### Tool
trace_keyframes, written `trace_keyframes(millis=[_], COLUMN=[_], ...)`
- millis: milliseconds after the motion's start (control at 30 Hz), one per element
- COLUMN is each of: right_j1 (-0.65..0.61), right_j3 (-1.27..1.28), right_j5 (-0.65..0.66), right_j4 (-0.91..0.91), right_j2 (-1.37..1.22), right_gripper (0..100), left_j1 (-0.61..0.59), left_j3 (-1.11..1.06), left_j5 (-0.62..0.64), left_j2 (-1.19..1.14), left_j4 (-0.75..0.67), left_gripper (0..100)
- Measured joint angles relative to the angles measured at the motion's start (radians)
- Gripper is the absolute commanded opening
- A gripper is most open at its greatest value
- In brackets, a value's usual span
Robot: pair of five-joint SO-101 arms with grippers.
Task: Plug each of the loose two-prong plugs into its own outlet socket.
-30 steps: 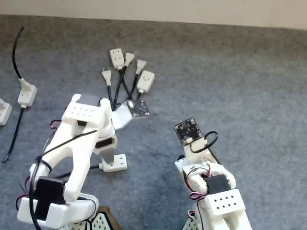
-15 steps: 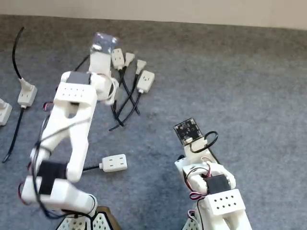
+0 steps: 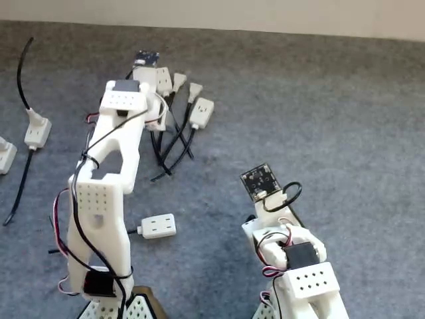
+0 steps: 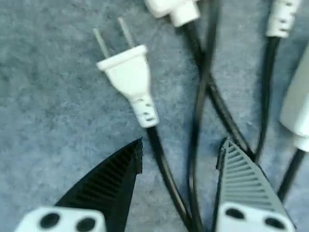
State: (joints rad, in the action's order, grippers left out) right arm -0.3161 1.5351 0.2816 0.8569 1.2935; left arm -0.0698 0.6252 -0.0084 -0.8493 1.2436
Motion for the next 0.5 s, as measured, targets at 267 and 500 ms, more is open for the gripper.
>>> trace_keyframes(millis=[267, 500], right_j1=[0.000, 0.000], right_j3=[0.000, 0.000], right_j5=[0.000, 0.000], right_j4=[0.000, 0.000], right_j2=[0.000, 0.000], right_gripper=[20.1, 20.1], left_j1=[-0.015, -0.021], left_j3=[0.371, 0.637], left_j5=[0.003, -0.017], left_j2=[-0.218, -0.353], left_j4=[0.209, 0.388], left_gripper=[1, 0])
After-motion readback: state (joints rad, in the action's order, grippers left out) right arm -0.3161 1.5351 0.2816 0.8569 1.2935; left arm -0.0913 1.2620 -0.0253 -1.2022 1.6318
